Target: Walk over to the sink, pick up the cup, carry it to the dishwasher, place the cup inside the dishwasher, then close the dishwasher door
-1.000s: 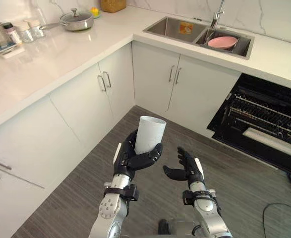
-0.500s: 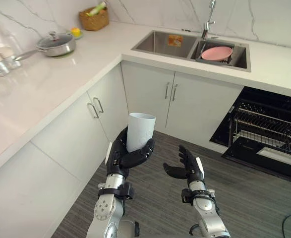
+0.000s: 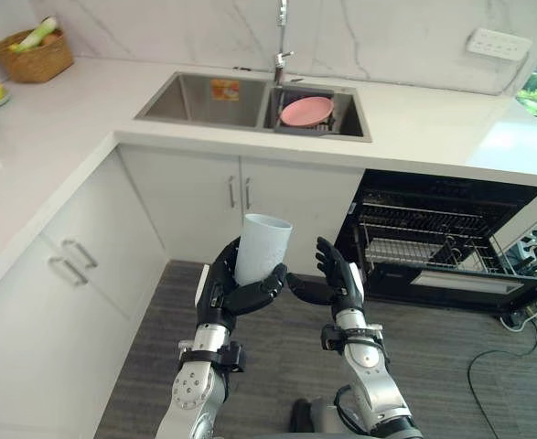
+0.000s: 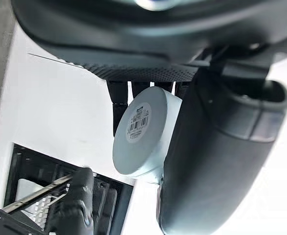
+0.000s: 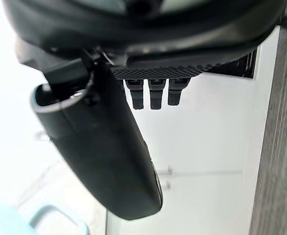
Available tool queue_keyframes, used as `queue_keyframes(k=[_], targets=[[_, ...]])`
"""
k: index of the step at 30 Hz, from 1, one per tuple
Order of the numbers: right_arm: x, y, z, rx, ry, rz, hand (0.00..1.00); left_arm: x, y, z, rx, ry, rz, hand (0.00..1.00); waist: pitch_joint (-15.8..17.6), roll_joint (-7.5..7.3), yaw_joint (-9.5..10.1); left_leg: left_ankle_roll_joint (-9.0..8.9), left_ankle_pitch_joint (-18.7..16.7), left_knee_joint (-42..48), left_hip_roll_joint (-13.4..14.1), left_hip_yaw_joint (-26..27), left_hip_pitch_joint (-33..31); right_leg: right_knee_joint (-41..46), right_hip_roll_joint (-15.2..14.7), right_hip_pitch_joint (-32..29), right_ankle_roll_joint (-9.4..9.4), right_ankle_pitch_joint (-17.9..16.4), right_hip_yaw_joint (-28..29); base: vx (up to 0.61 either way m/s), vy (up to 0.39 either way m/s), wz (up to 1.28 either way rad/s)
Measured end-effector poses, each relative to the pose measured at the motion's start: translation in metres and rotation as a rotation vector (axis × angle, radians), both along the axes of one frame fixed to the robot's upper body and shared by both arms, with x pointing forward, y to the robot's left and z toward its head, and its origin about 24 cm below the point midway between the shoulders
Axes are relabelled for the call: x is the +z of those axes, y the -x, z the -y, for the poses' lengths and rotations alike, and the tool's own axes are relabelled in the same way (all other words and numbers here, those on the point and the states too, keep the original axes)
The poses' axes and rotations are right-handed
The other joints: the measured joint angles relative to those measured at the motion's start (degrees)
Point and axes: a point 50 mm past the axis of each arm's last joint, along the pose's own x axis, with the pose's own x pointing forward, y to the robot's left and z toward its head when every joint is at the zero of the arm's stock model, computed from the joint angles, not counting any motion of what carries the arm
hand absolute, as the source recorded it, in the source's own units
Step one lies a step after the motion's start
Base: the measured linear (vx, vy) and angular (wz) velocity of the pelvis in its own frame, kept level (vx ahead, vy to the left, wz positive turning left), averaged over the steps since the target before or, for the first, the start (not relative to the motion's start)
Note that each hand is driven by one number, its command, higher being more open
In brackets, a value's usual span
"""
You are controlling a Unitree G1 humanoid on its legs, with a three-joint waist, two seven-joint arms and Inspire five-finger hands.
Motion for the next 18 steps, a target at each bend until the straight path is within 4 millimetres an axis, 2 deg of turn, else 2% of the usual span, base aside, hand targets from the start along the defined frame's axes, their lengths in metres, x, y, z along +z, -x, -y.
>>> queue_keyframes(k=[1,2,3,5,7,8,9,11,12,13,14,15,16,18], targets=[[0.001,0.004,0.003,-0.019,-0.008,0.002,0.9,0.0,0.0,0.001,0.004,0.007,-0.002,0.3,0.11,0.03,0.01,-0.2,2.64,5.86,0.86,-1.25,-1.53,-1.59,0.91,2.45,-0.33,-0.21,0.34,0.49,-0.145,-0.37],[0.006,0.01,0.005,-0.04,-0.018,0.026,0.9,0.0,0.001,-0.001,0.019,0.013,-0.004,0.3,0.33,0.07,0.35,-0.26,8.37,15.26,1.79,-2.32,-4.15,-4.27,1.62,6.32,-0.65,-0.41,1.63,0.47,-0.095,-0.44],[0.014,0.014,0.006,-0.052,-0.035,0.058,0.9,0.0,0.002,-0.002,0.027,0.017,-0.002,0.3,0.47,0.2,0.81,-0.45,9.35,21.02,2.38,-3.12,-5.91,-6.4,2.12,9.17,-0.72,-0.46,2.93,0.37,-0.032,-0.51],[0.031,0.014,0.003,-0.061,-0.075,0.139,0.9,0.005,0.007,-0.004,0.043,0.028,0.015,0.3,0.51,0.3,1.05,-0.03,7.18,27.1,2.73,-3.68,-10.43,-9.62,2.8,13.02,-0.83,-0.53,5.35,0.31,0.026,-0.63],[0.042,0.011,0.002,-0.06,-0.086,0.204,0.9,0.007,0.008,-0.004,0.039,0.032,0.025,0.3,0.55,0.2,2.28,0.49,4.88,25.73,2.09,-4.24,-14.61,-11.84,2.93,15.4,-0.8,-0.68,7.95,0.24,0.076,-0.66],[0.045,0.009,0.001,-0.056,-0.091,0.223,0.9,0.007,0.009,-0.004,0.044,0.034,0.021,0.3,0.58,0.14,2.69,0.88,3.97,22.17,0.65,-5.67,-17.34,-13.01,2.87,16.81,-0.94,-1.24,9.63,0.22,0.153,-0.64],[0.046,0.008,0.001,-0.053,-0.096,0.225,0.9,0.006,0.009,-0.004,0.048,0.034,0.017,0.3,0.62,0.25,3.1,0.53,3.4,16.55,-1.3,-8.15,-19.4,-13.77,2.57,17.89,-0.39,-1.56,11.06,0.23,0.18,-0.63],[0.043,0.008,0.001,-0.053,-0.092,0.216,0.9,0.006,0.009,-0.005,0.05,0.033,0.015,0.3,0.69,0.15,3.57,0.07,3.82,7.61,-4.4,-11.9,-20.86,-14.04,1.63,18.85,0.76,-2.4,12.85,0.21,0.219,-0.52],[0.04,0.007,0.002,-0.049,-0.085,0.201,0.9,0.006,0.009,-0.006,0.054,0.032,0.015,0.3,0.64,0.23,3.58,-0.45,5.88,0.03,-6.57,-14.53,-21.16,-13.94,0.67,19.33,2.05,-3.46,14.05,0.32,0.339,-0.64],[0.034,0.006,0.002,-0.046,-0.082,0.174,0.9,0.005,0.009,-0.007,0.065,0.032,0.014,0.3,0.56,0.4,3.8,0.38,12.52,-4.14,-7.62,-14.81,-20.14,-12.74,0.02,19.68,4.06,-4.87,15.89,0.35,0.358,-0.65],[0.031,0.005,0.002,-0.044,-0.089,0.162,0.9,0.005,0.009,-0.009,0.073,0.027,0.014,0.3,0.43,0.54,3.95,2.21,15.15,-4.8,-8.27,-14.37,-19.17,-12.25,-0.48,19.91,4.78,-5.47,16.83,0.33,0.323,-0.55],[0.026,0.005,-0.001,-0.046,-0.109,0.139,0.9,0.006,0.008,-0.014,0.085,0.011,0.018,0.3,0.2,-0.96,3.66,2.86,14.33,-3.66,-9.7,-13.08,-19.44,-12.07,-2.46,19.95,5.88,-6.33,17.6,0.35,0.323,-0.31],[0.027,0.005,-0.002,-0.047,-0.117,0.141,0.9,0.008,0.005,-0.015,0.089,0.005,0.03,0.3,0.57,-1.62,3.49,3.49,13.0,-2.23,-10.56,-12.19,-20.03,-11.89,-3.74,19.87,6.91,-7.05,17.95,0.34,0.311,-0.22],[0.027,0.004,-0.002,-0.041,-0.121,0.141,0.9,0.009,0.004,-0.015,0.09,0.004,0.032,0.3,0.78,-1.85,3.67,4.97,10.63,-1.11,-11.6,-9.95,-19.33,-7.02,-5.33,18.09,8.2,-7.78,19.0,0.27,0.247,-0.31]])
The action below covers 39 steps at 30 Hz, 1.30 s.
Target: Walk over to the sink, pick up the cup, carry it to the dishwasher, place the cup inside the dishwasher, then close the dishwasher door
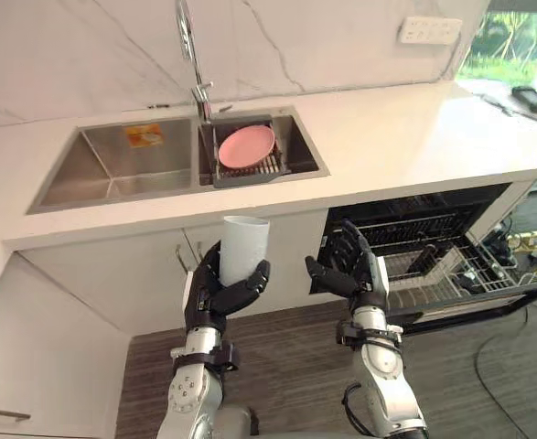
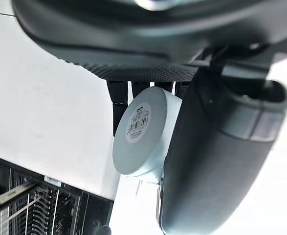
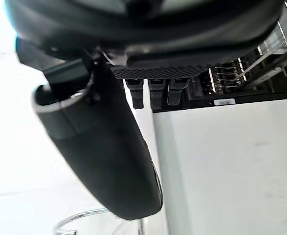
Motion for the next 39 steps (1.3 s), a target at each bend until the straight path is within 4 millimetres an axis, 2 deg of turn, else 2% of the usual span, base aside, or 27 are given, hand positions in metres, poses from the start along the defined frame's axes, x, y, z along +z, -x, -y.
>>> queue_keyframes(k=[1,2,3,4,6,8,9,10,11,14,16,17,20,21,22,24,25,26,27,28,30,34,39], targets=[[0.0,0.0,0.0,0.001,-0.001,-0.002,0.9,0.0,0.0,0.0,-0.003,-0.001,0.0,0.3,0.05,-0.05,0.0,0.28,-0.45,-0.18,-0.29,0.55,0.83,3.68,-0.44,-1.32,0.83,-0.26,0.0,0.25,0.234,-0.35],[-0.001,-0.001,-0.001,0.006,-0.002,-0.003,0.9,0.0,0.0,0.001,-0.016,-0.01,0.002,0.3,0.37,-0.4,-0.2,1.17,-1.12,-1.16,-0.79,1.51,3.37,13.28,-1.3,-4.83,3.1,0.03,-0.12,0.27,0.222,-0.34],[-0.001,-0.003,-0.005,0.018,-0.008,-0.004,0.9,0.0,0.0,0.001,-0.03,-0.027,0.002,0.3,0.86,-0.81,-0.34,2.1,-1.74,-2.48,-1.06,2.7,6.59,21.89,-2.27,-7.73,3.9,0.24,-0.73,0.26,0.207,-0.34],[0.0,-0.004,-0.007,0.027,-0.01,-0.002,0.9,0.0,0.0,0.001,-0.035,-0.041,0.002,0.3,0.91,-0.82,-0.48,2.36,-2.05,-3.06,-1.05,3.0,7.89,24.52,-2.59,-8.82,3.37,-0.05,-1.52,0.23,0.155,-0.27],[0.007,-0.009,-0.016,0.067,-0.013,0.029,0.9,0.001,0.0,0.001,-0.04,-0.055,0.014,0.3,0.79,-1.05,-1.47,2.89,-2.94,-5.25,-0.5,3.5,10.95,27.91,-2.76,-13.37,0.89,-1.46,-4.67,0.14,0.062,-0.19],[0.011,-0.012,-0.018,0.086,-0.009,0.046,0.9,0.002,-0.001,0.003,-0.045,-0.061,0.019,0.3,0.73,-1.15,-1.42,2.53,-3.69,-5.28,0.23,4.16,11.26,25.1,-2.77,-15.96,-0.14,-2.02,-7.63,0.09,-0.012,-0.25],[0.012,-0.013,-0.02,0.097,-0.007,0.053,0.9,0.002,-0.001,0.003,-0.047,-0.063,0.016,0.3,0.69,-1.2,-1.37,2.08,-3.97,-5.39,0.85,4.74,11.44,20.27,-2.7,-16.85,-0.91,-2.01,-10.61,0.13,-0.071,-0.34],[0.014,-0.014,-0.021,0.104,-0.008,0.059,0.9,0.001,0.0,0.001,-0.048,-0.071,0.013,0.3,0.49,-1.92,-1.32,0.94,-4.62,-4.94,0.7,5.33,11.43,11.03,-2.49,-16.53,-3.72,3.38,-14.08,0.13,-0.085,-0.26],[0.013,-0.014,-0.021,0.105,-0.006,0.06,0.9,-0.001,-0.001,0.001,-0.049,-0.073,0.01,0.3,0.66,-2.0,-1.48,0.48,-5.26,-4.3,0.57,4.96,11.45,9.75,-2.38,-16.27,-2.36,5.19,-14.17,0.15,-0.103,-0.13],[0.005,-0.008,-0.01,0.092,0.031,0.021,0.9,-0.009,0.0,0.007,-0.058,-0.058,-0.03,0.3,0.29,0.5,-1.58,-1.0,-6.39,-4.34,3.52,4.41,12.61,4.76,1.08,-12.71,-3.46,6.48,-15.03,0.14,-0.067,-0.08],[0.003,-0.005,-0.004,0.056,0.032,0.011,0.9,-0.008,-0.001,0.007,-0.054,-0.05,-0.026,0.3,0.23,0.77,-1.57,-1.76,-6.41,-5.22,5.29,3.99,13.31,0.67,3.4,-10.54,-4.16,7.83,-15.42,0.15,-0.1,-0.08],[0.004,-0.004,-0.003,0.047,0.031,0.014,0.9,-0.008,-0.001,0.008,-0.054,-0.047,-0.024,0.3,0.34,0.94,-1.62,-2.73,-6.37,-4.6,6.3,3.64,13.38,-1.8,4.62,-9.12,-4.5,8.53,-15.46,0.12,-0.094,-0.14],[0.013,0.0,-0.003,0.041,0.019,0.052,0.9,-0.008,-0.001,0.008,-0.05,-0.043,-0.024,0.3,1.21,2.13,-1.39,-3.98,-5.85,3.67,8.01,2.91,11.78,-6.12,6.52,-5.08,-4.96,9.92,-14.47,0.11,-0.056,-0.23],[0.019,0.002,-0.004,0.045,0.013,0.08,0.9,-0.008,-0.002,0.006,-0.032,-0.038,-0.023,0.3,1.52,2.81,-1.44,-5.97,-4.33,8.36,8.17,2.39,10.93,-8.23,6.79,-2.47,-5.13,10.6,-13.35,0.14,-0.015,-0.34],[0.021,0.002,-0.004,0.046,0.01,0.091,0.9,-0.007,-0.003,0.005,-0.027,-0.034,-0.021,0.3,1.69,2.56,-1.3,-6.18,-4.65,9.64,8.06,1.78,10.41,-9.03,6.59,-1.71,-5.2,10.95,-12.73,0.17,0.02,-0.47],[0.029,-0.001,-0.003,0.033,-0.004,0.133,0.9,-0.004,-0.006,0.006,-0.023,-0.029,-0.004,0.3,1.61,2.72,-0.66,-5.84,-7.01,6.97,5.73,-2.73,9.15,-10.22,6.13,-1.22,-4.97,11.65,-10.34,0.12,0.105,-0.56],[0.03,-0.001,-0.001,0.021,-0.008,0.137,0.9,-0.002,-0.008,0.007,-0.029,-0.03,0.006,0.3,1.72,2.56,-0.47,-5.35,-7.49,3.68,3.83,-6.94,8.56,-10.24,5.73,-1.23,-4.79,11.76,-8.92,0.07,0.131,-0.56],[0.029,-0.001,0.0,0.017,-0.008,0.136,0.9,-0.001,-0.009,0.008,-0.031,-0.03,0.009,0.3,1.68,2.65,-0.37,-5.39,-7.39,1.27,3.19,-9.03,8.46,-10.24,5.67,-1.27,-4.62,11.83,-8.19,0.06,0.156,-0.64],[0.028,0.0,0.001,0.014,-0.007,0.13,0.9,0.0,-0.01,0.008,-0.032,-0.031,0.017,0.3,1.34,3.41,-0.48,-5.04,-3.31,-4.03,2.87,-11.71,8.83,-10.17,6.11,-1.36,-4.06,11.77,-6.81,0.06,0.186,-0.65],[0.024,0.001,-0.001,0.012,-0.018,0.11,0.9,0.0,-0.011,0.007,-0.034,-0.041,0.017,0.3,1.39,2.5,-0.5,-3.79,-2.59,-5.53,2.74,-10.15,10.31,-10.52,5.82,-1.04,-3.41,12.02,-5.02,0.07,0.189,-0.6],[0.023,0.002,-0.002,0.014,-0.026,0.106,0.9,0.0,-0.012,0.004,-0.026,-0.055,0.016,0.3,1.15,1.52,-1.35,-3.31,-2.29,-6.48,1.9,-8.57,10.83,-11.55,4.62,-1.09,-2.63,12.28,-3.38,0.06,0.177,-0.43],[0.022,0.006,-0.002,0.026,-0.048,0.103,0.9,-0.001,-0.012,0.007,-0.036,-0.056,0.013,0.3,1.03,1.5,-1.45,-1.95,-1.42,-9.65,0.71,-5.51,13.27,-12.35,3.34,-1.12,-1.6,12.56,-0.52,0.04,0.112,-0.36],[0.026,0.009,-0.006,0.058,-0.069,0.119,0.9,-0.002,-0.011,0.009,-0.047,-0.074,0.011,0.3,0.5,1.37,-2.02,-1.6,-0.83,-12.82,0.6,-2.23,15.59,-13.17,3.29,-1.57,-0.8,13.14,2.75,0.02,0.037,-0.33]])
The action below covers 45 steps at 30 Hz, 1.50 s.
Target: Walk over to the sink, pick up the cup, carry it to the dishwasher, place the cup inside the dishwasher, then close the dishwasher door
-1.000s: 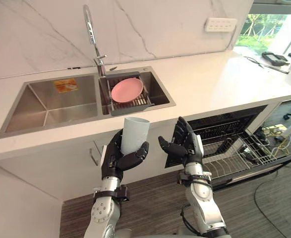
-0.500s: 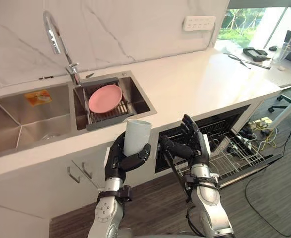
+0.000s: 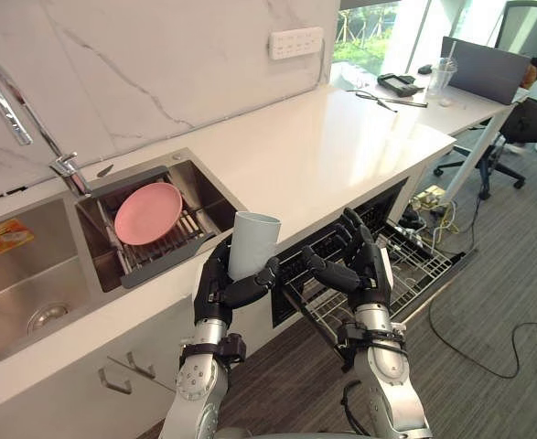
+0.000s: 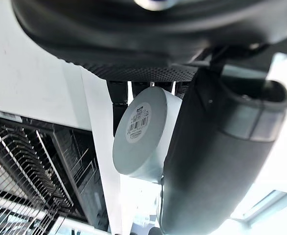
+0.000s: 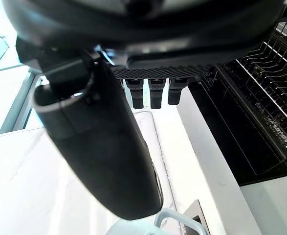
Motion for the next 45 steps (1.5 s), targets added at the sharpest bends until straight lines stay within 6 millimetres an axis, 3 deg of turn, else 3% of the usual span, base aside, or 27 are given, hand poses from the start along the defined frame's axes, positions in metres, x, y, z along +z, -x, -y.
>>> queue_keyframes(k=[8,17,30,45], targets=[[0.0,0.0,-0.001,0.054,-0.049,0.003,0.9,-0.006,-0.008,-0.007,0.029,-0.068,-0.014,0.3,-0.32,-0.03,-0.43,0.13,0.06,-2.17,0.9,5.71,2.72,-1.45,1.05,-0.16,0.28,1.96,5.46,0.0,0.02,-0.38],[-0.002,0.002,-0.003,0.137,-0.103,-0.002,0.9,-0.003,-0.015,-0.019,0.09,-0.084,-0.005,0.3,-0.48,-0.27,-0.74,1.14,0.66,-2.12,0.78,8.23,2.58,-4.53,0.77,-0.21,0.97,4.92,8.05,-0.06,0.015,-0.16],[-0.004,0.004,-0.014,0.211,-0.2,-0.018,0.9,0.001,-0.016,0.012,-0.061,-0.072,0.024,0.3,-2.15,-0.22,-0.75,1.64,1.41,-2.38,0.18,6.33,1.29,-7.44,-0.21,0.71,1.07,6.51,6.1,0.0,-0.002,0.07],[-0.008,0.005,-0.015,0.224,-0.259,-0.035,0.9,0.008,-0.021,0.023,-0.11,-0.076,0.058,0.3,-4.12,-1.05,-0.68,1.52,2.45,-2.86,-0.53,4.0,0.15,-7.99,-0.88,0.65,0.94,6.63,3.71,-0.02,-0.015,0.09]])
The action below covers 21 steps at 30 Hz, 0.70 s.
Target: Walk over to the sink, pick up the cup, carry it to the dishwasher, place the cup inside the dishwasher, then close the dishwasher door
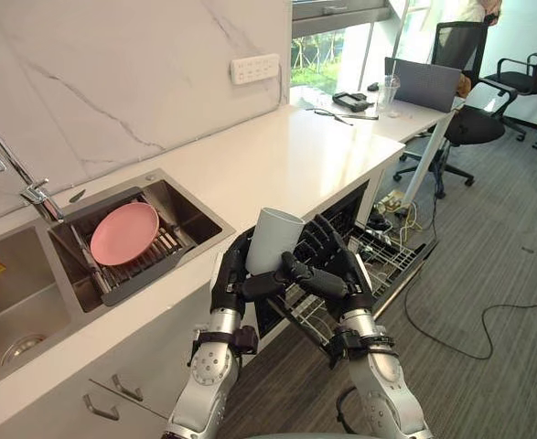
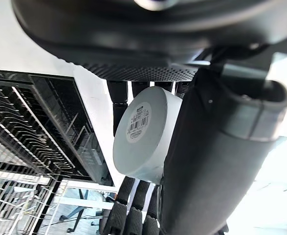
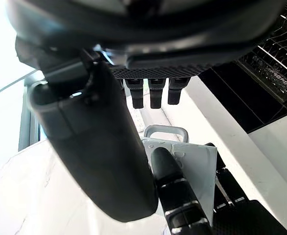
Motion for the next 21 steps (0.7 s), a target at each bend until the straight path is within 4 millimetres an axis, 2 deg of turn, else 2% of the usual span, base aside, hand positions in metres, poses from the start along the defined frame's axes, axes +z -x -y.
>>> queue_keyframes(k=[5,12,21], targets=[[0.001,-0.001,-0.003,0.013,-0.009,0.006,0.9,0.006,-0.005,0.003,-0.018,-0.01,0.029,0.3,-0.1,-0.16,-0.02,0.07,0.1,0.15,-0.17,-0.51,-0.26,0.02,-0.15,0.02,0.0,0.0,-0.46,-0.01,-0.008,0.05],[0.006,-0.009,-0.012,0.057,-0.059,0.018,0.9,0.005,-0.002,0.012,-0.071,-0.031,0.034,0.3,-0.22,-0.57,0.0,0.09,0.12,0.39,-0.22,-0.62,-0.36,0.06,-0.19,0.02,-0.01,-0.01,-0.54,0.0,0.0,0.0],[0.008,-0.012,-0.014,0.076,-0.074,0.015,0.9,0.003,-0.006,0.006,-0.08,-0.072,0.053,0.3,-0.43,-0.93,-0.09,-0.09,0.94,-1.08,-0.11,-0.82,-0.27,-0.92,-0.21,0.06,-0.3,0.55,-0.85,0.0,0.0,0.0]])
